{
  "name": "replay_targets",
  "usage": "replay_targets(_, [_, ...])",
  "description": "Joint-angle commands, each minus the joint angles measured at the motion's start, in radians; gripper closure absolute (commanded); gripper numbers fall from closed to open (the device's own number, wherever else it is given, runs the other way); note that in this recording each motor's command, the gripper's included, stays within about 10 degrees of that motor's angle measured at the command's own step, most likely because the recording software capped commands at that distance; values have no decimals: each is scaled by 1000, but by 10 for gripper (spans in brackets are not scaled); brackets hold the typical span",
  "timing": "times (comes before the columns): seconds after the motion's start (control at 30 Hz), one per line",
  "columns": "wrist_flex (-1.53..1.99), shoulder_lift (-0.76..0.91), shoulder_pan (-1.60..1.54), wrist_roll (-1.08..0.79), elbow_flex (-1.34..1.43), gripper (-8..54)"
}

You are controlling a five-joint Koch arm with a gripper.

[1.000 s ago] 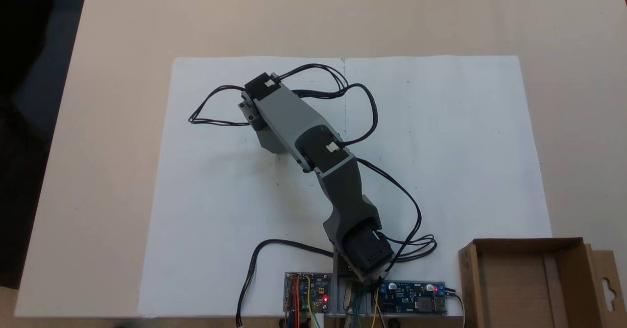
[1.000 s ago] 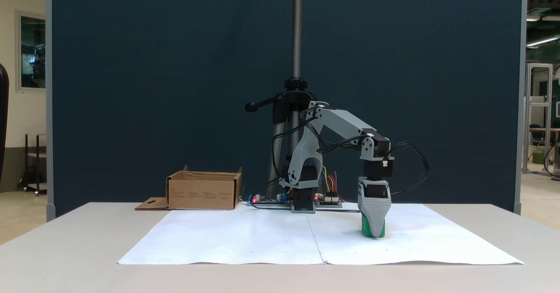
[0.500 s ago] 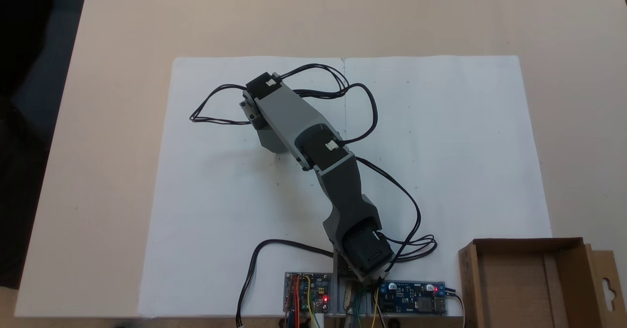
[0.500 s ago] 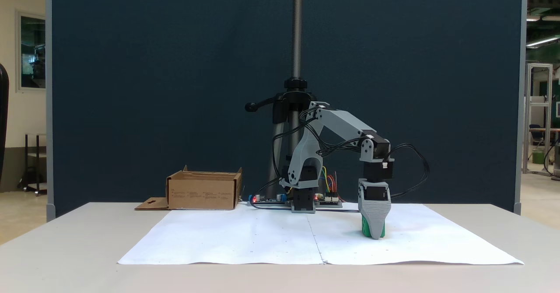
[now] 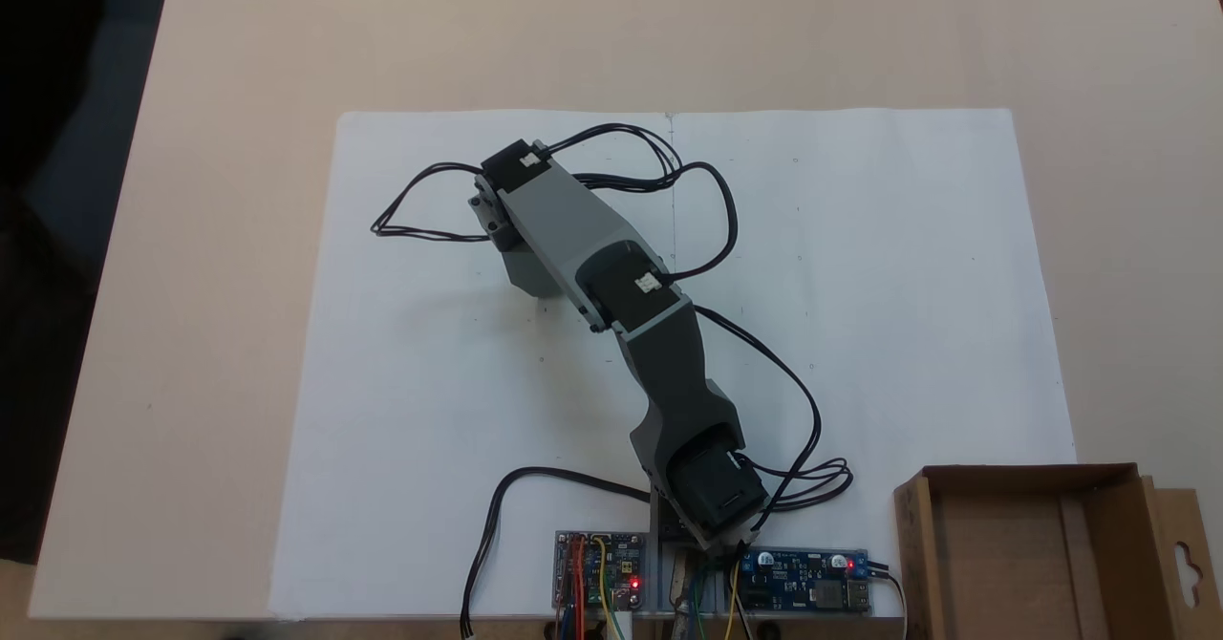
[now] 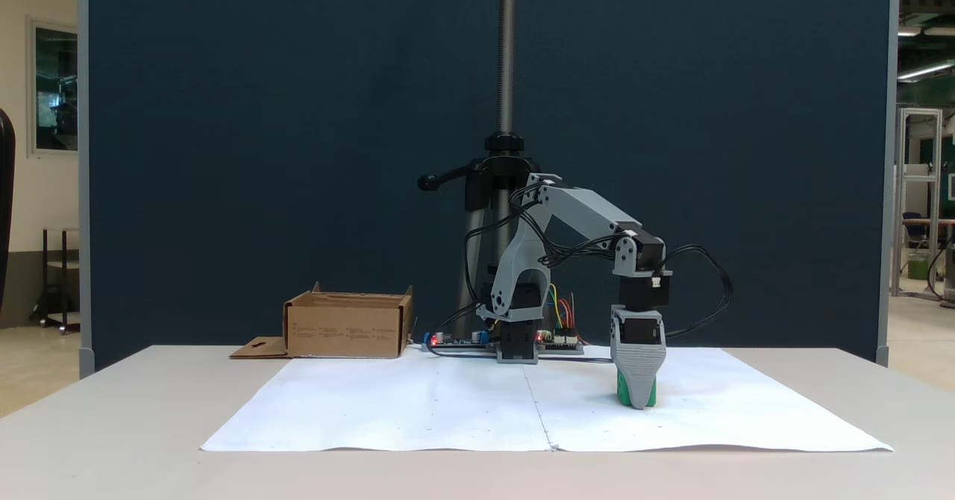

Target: Grasp a green dice and put it in the bin.

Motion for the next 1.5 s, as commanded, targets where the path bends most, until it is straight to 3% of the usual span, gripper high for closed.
replay_targets(0.0, [-49,21,-12,87,-3,171])
replay_targets(0.1, [-49,21,-12,87,-2,171])
replay_targets(0.23, [-49,25,-12,87,6,230])
replay_targets(0.47, [-51,26,-12,89,6,231])
replay_targets(0.5, [-49,26,-12,89,6,242])
replay_targets(0.57, [-49,32,-8,89,9,327])
replay_targets(0.6, [-49,38,-2,89,9,333])
replay_targets(1.03, [-51,173,210,84,9,333])
replay_targets(1.47, [-72,420,640,-123,9,333])
